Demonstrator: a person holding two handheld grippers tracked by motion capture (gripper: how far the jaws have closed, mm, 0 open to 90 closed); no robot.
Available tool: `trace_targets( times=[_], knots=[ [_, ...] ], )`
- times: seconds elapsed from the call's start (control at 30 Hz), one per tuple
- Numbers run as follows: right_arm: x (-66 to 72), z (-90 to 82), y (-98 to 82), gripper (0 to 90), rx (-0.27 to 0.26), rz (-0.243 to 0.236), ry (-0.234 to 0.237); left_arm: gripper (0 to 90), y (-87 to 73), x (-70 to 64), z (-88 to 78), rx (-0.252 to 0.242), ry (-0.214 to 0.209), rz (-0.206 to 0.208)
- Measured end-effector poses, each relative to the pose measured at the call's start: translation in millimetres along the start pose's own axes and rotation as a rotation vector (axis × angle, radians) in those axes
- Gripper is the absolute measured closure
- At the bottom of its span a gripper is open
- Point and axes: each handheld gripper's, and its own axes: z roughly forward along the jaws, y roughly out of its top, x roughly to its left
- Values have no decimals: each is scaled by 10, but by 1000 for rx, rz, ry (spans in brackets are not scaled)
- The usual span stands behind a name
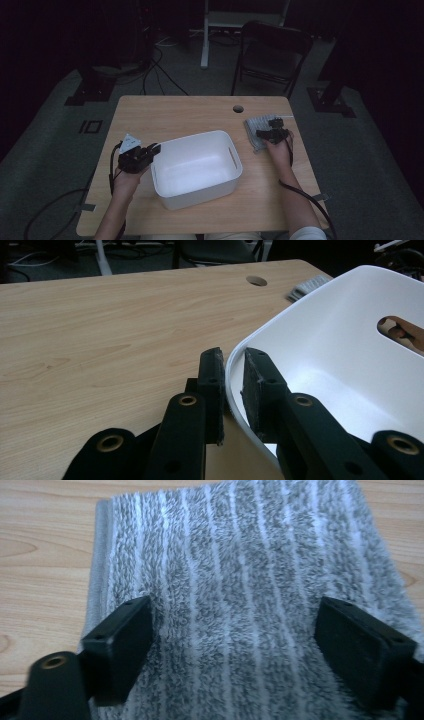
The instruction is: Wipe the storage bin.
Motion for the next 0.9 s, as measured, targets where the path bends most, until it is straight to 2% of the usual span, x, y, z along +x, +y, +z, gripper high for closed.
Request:
trace_targets(
  times=[0.13,0.3,0.4,0.53,0.6,0.67,0.7,0.77,0.9],
  knots=[
    [88,45,7,107,23,-31,-37,790,1,1,1,1,0,1],
    [80,48,32,114,62,-83,-21,790,2,-1,6,-1,1,1],
    [90,43,47,140,78,-96,-20,790,1,1,7,-2,-1,-2],
    [126,22,58,238,85,-102,-16,790,3,2,12,-4,-1,-3],
    [152,6,58,325,81,-114,-5,789,4,0,14,-4,-1,-3],
    [179,-13,72,463,89,-124,11,789,3,2,15,-5,-2,-5],
    [195,-25,77,569,92,-126,21,789,2,0,15,-6,-1,-4],
    [220,-32,71,663,82,-128,22,789,4,-1,15,-5,0,-1],
    [245,-88,101,725,84,-108,30,790,8,3,20,-3,-1,1]
  ],
)
